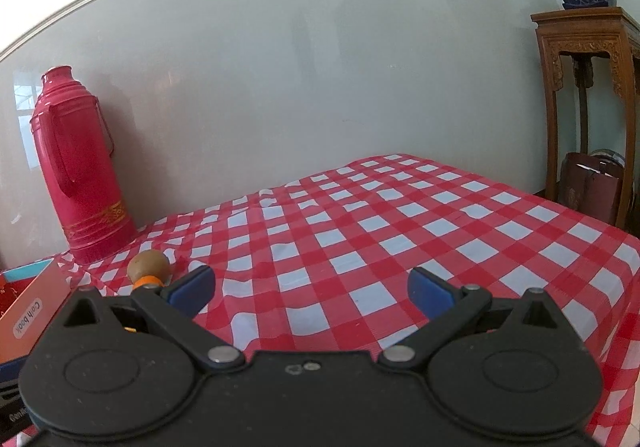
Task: Organize fruits
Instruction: 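Grasp the yellow round fruit with the left gripper, then place the yellow fruit into the box and open the left gripper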
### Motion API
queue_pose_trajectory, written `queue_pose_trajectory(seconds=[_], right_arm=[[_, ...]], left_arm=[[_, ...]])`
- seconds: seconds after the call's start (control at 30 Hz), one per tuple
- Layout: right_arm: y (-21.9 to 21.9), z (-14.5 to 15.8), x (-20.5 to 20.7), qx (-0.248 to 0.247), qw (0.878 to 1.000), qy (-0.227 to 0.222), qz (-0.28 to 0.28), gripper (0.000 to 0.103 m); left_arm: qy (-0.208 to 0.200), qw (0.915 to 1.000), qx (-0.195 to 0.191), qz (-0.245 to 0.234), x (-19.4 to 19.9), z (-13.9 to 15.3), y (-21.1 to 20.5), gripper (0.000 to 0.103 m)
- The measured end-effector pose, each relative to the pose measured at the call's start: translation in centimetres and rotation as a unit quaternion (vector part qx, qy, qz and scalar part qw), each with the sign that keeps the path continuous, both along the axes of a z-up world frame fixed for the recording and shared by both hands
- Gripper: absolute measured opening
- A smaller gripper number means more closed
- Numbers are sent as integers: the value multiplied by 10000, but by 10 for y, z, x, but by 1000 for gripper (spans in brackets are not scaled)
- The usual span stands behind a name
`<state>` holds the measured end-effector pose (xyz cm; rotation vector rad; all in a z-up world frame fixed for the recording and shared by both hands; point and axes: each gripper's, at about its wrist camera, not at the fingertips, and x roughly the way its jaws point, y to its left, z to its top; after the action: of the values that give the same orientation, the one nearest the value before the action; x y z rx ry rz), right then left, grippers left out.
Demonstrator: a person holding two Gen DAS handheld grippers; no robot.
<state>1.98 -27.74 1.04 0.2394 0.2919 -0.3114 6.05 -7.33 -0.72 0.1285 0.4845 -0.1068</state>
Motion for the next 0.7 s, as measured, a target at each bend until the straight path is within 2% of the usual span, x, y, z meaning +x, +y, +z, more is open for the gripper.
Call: queue_pose_trajectory(seconds=[0.13, 0.37, 0.4, 0.47, 0.7], right_arm=[[1, 0, 0, 7, 10000, -1, 15, 97], [0, 0, -1, -70, 10000, 9, 23, 97], [0, 0, -1, -63, 10000, 15, 11, 97], [-2, 0, -1, -43, 10000, 14, -19, 97], [0, 0, 0, -13, 10000, 32, -14, 97]], left_arm=[[107, 9998, 68, -174, 2, -3, -10, 44], [436, 9985, -332, -32, 17, -10, -5, 44], [457, 9984, -335, -37, 18, -11, -6, 35], [469, 9982, -344, -112, 17, -12, -7, 27], [238, 9995, -151, -107, 10, -9, -11, 27]])
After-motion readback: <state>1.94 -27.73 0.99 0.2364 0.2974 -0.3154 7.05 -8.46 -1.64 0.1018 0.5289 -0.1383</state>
